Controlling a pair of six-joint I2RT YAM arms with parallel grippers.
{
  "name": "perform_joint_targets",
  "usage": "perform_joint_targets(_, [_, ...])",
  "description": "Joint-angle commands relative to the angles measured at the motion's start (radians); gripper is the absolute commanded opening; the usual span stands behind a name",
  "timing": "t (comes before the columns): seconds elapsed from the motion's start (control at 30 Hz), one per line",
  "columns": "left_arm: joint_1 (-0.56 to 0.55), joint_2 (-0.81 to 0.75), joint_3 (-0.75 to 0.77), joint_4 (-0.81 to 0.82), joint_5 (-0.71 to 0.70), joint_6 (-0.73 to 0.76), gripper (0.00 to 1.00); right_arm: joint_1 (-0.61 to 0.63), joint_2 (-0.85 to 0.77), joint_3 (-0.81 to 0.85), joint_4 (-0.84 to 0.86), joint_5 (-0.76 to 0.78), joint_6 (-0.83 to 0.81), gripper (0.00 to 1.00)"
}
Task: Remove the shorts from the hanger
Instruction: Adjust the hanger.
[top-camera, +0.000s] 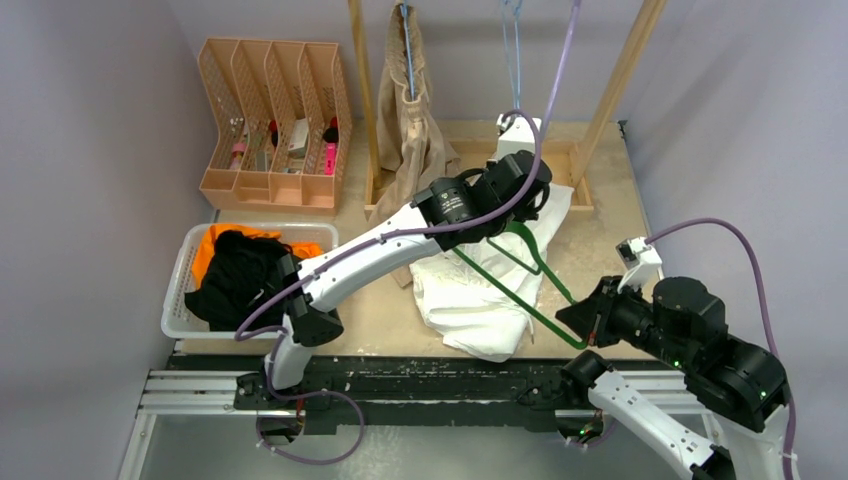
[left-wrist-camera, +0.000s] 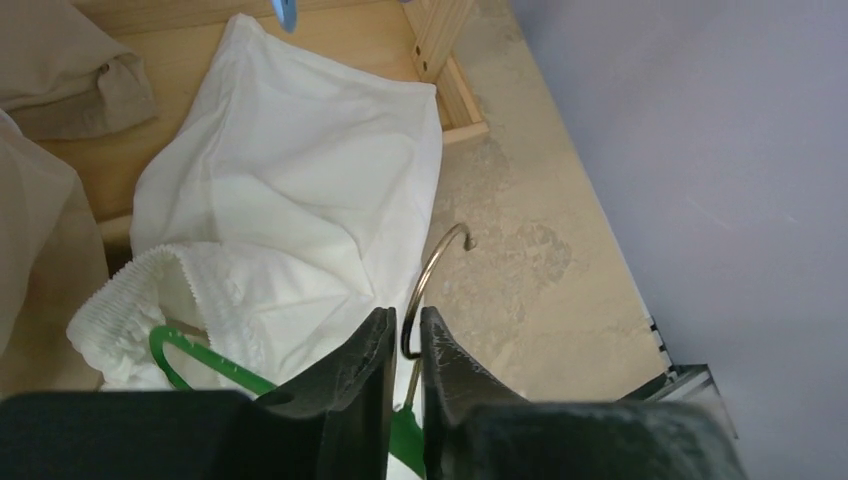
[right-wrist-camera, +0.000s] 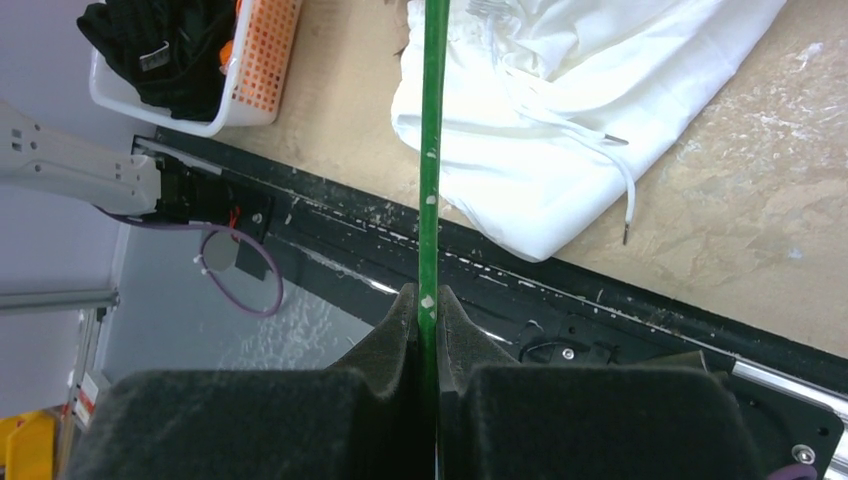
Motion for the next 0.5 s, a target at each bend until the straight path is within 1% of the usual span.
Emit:
perform_joint_targets(0.0, [0.0,-0.022,0.02,0.077,-0.097,0.03,0.05,0.006,-0.007,0.021,0.057,-0.037,-0.003,0.0])
perform_joint_targets(0.03, [0.0,-0.023,0.02,0.081,-0.104,0.031,0.0,0.007,-0.007,0.024,0.057,-0.037,-0.001,0.0])
perform_joint_targets(0.13, [0.0,-0.019,0.025,0.09,-0.103,0.034,0.0,0.007,-0.006,0.037,0.055,-0.026,0.0,0.0])
perform_joint_targets(0.23, [0.0,-0.014,0.029,0.081,-0.134,0.028,0.0,0.007,0.004,0.046,0.057,-0.017,-0.004,0.0])
perform_joint_targets(0.47, [-0.024,0.028,0.062,-0.009,-0.315,-0.037,0.0,0.007,0.01,0.06,0.075,0.012,-0.015,0.0])
